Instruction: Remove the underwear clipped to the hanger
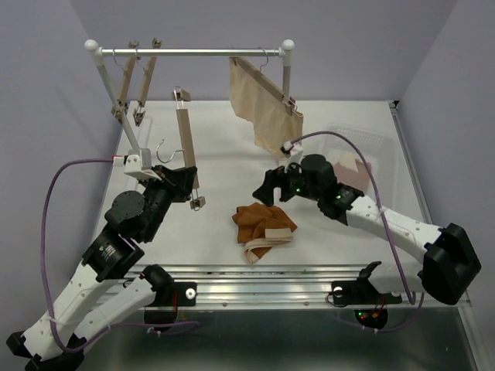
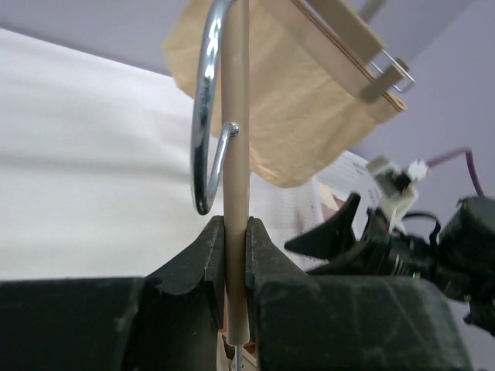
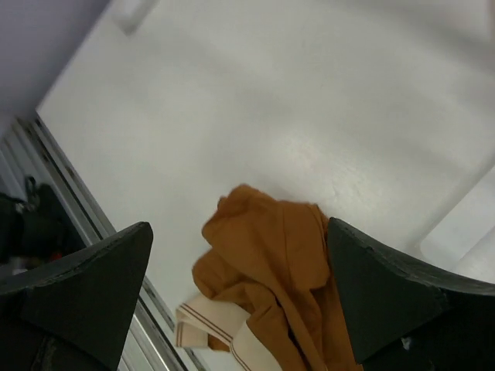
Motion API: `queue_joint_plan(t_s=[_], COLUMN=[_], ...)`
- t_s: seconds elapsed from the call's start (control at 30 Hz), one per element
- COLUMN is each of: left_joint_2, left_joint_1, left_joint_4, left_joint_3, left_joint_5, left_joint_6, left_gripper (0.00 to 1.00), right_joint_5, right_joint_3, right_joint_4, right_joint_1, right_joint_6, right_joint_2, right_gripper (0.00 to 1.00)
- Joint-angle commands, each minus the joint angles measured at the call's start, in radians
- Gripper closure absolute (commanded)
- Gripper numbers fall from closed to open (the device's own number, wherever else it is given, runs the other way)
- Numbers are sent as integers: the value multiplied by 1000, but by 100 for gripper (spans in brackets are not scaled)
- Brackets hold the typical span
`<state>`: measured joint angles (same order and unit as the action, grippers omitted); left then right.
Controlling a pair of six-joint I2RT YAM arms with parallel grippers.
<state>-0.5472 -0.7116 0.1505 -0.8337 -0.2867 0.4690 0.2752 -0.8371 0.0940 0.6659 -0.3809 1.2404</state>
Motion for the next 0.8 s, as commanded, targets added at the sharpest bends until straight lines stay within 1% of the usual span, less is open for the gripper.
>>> queue_joint_plan(t_s=[0.0,0.03,0.07,0.1,0.13,0.23,0.3,0.33,0.37,0.4,0.47,0.5,0.57,0.6,0.63,0.67,0.77], left_joint_2=[-10,-17,-23,-29,-45,-57,-56,-54,-53,-51,-48,-43,-40,-39,-36,-34,-22], left_joint_1=[1,1,1,1,1,1,1,1,1,1,1,1,0,1,1,1,1], left_joint_4=[170,197,208,236,250,253,236,222,218,210,202,196,193,193,193,193,176], left_joint_3=[-99,-113,-119,-133,-139,-134,-125,-119,-117,-113,-107,-105,-102,-100,-97,-96,-73], left_joint_5=[-242,-253,-253,-259,-270,-266,-249,-241,-236,-230,-220,-210,-200,-197,-192,-190,-174], left_joint_6=[60,81,85,92,117,115,109,109,108,106,102,100,99,97,100,100,97], left_gripper=[100,100,100,100,100,100,100,100,100,100,100,100,100,100,100,100,100], right_joint_5=[-180,-206,-259,-281,-353,-442,-499,-530,-554,-592,-698,-743,-795,-867,-884,-905,-968], right_joint_3=[-65,-72,-94,-108,-117,-145,-158,-160,-161,-160,-166,-169,-183,-188,-194,-195,-207], right_joint_4=[-243,-272,-295,-315,-351,-401,-412,-413,-412,-405,-398,-396,-393,-393,-395,-395,-392], right_joint_1=[158,184,213,271,299,385,394,394,394,394,394,394,394,394,394,380,311], right_joint_6=[247,254,263,287,296,315,301,294,287,254,229,193,180,165,140,134,106], right_joint_2=[105,134,198,232,266,376,402,404,398,386,331,308,236,210,183,127,47], right_gripper=[0,0,0,0,0,0,6,25,38,70,99,99,99,99,99,99,99])
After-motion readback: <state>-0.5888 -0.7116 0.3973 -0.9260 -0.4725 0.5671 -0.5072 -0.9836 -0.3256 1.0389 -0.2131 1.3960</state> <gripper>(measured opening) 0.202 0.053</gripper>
